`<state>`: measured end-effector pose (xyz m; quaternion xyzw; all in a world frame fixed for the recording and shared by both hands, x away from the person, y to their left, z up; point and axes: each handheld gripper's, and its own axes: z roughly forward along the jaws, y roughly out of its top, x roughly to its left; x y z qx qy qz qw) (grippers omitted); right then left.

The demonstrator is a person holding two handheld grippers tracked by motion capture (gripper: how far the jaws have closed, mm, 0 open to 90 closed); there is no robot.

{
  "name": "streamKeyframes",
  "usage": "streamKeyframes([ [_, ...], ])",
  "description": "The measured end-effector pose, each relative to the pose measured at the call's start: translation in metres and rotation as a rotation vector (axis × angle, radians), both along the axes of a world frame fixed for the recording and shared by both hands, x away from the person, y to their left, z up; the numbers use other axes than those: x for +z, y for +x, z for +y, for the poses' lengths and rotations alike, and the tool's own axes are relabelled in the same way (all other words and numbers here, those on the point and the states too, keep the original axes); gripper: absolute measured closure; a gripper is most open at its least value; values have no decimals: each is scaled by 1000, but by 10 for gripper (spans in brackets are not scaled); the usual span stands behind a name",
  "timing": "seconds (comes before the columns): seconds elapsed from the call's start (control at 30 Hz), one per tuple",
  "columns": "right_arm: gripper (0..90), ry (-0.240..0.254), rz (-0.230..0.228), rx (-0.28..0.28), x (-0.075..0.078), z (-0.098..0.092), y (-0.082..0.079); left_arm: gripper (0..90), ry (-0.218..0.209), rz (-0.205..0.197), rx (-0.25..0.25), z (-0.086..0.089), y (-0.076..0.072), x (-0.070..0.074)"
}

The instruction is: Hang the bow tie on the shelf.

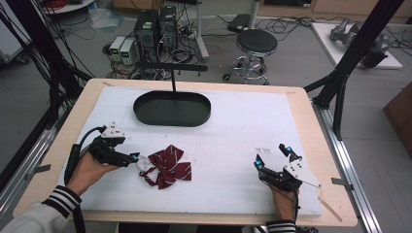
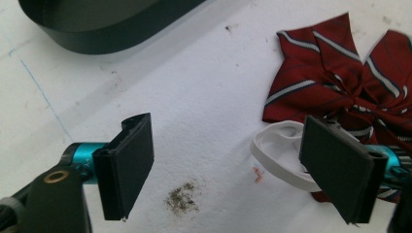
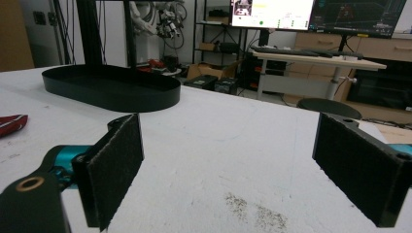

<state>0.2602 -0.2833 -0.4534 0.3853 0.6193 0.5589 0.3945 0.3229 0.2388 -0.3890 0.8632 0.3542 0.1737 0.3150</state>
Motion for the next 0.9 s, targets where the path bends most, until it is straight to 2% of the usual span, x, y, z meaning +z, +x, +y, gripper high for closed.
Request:
streamKeyframes([
  [0.33, 103, 9, 2, 1, 0, 0, 0, 244, 65, 108, -23, -15, 9, -8],
  [0.67, 103, 16, 5, 1, 0, -1, 0, 270, 132, 155, -44, -25, 11, -12],
  [0.9, 103, 13, -1, 0, 0, -1, 0, 309, 161, 189, -41, -29, 14, -12],
])
